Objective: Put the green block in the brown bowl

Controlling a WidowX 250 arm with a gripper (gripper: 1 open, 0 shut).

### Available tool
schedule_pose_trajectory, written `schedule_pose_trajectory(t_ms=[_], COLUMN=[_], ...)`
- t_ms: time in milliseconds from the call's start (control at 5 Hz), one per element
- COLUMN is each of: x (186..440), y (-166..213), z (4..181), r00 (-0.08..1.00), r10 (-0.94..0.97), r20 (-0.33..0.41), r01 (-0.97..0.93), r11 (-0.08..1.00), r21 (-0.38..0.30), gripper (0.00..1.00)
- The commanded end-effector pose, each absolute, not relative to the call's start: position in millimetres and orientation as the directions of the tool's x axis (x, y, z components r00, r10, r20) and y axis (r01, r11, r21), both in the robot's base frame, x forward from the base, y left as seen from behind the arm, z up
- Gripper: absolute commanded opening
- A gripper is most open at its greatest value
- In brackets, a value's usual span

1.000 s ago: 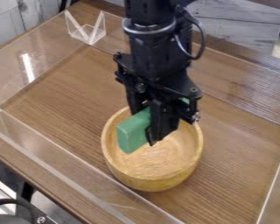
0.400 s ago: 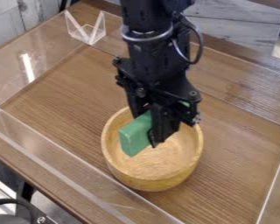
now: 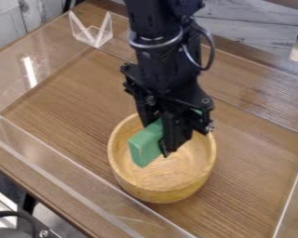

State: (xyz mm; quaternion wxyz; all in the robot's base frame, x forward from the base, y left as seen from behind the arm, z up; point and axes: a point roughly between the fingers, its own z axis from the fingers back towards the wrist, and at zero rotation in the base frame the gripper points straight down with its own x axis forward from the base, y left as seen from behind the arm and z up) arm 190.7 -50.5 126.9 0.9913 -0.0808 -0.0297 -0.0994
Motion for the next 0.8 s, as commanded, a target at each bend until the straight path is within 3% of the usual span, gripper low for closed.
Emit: schedule_pose_trajectory(t_ms=[0,600], x=[197.5,202.7], y=[-50.2,-51.3], z=[132.6,123.3], r00=[0.977,0.978], r10=[-0.175,-0.161], r20=[0.120,0.136], r01=[0.193,0.182], r11=[0.969,0.970], r21=[-0.155,-0.160], gripper=[0.00,0.00])
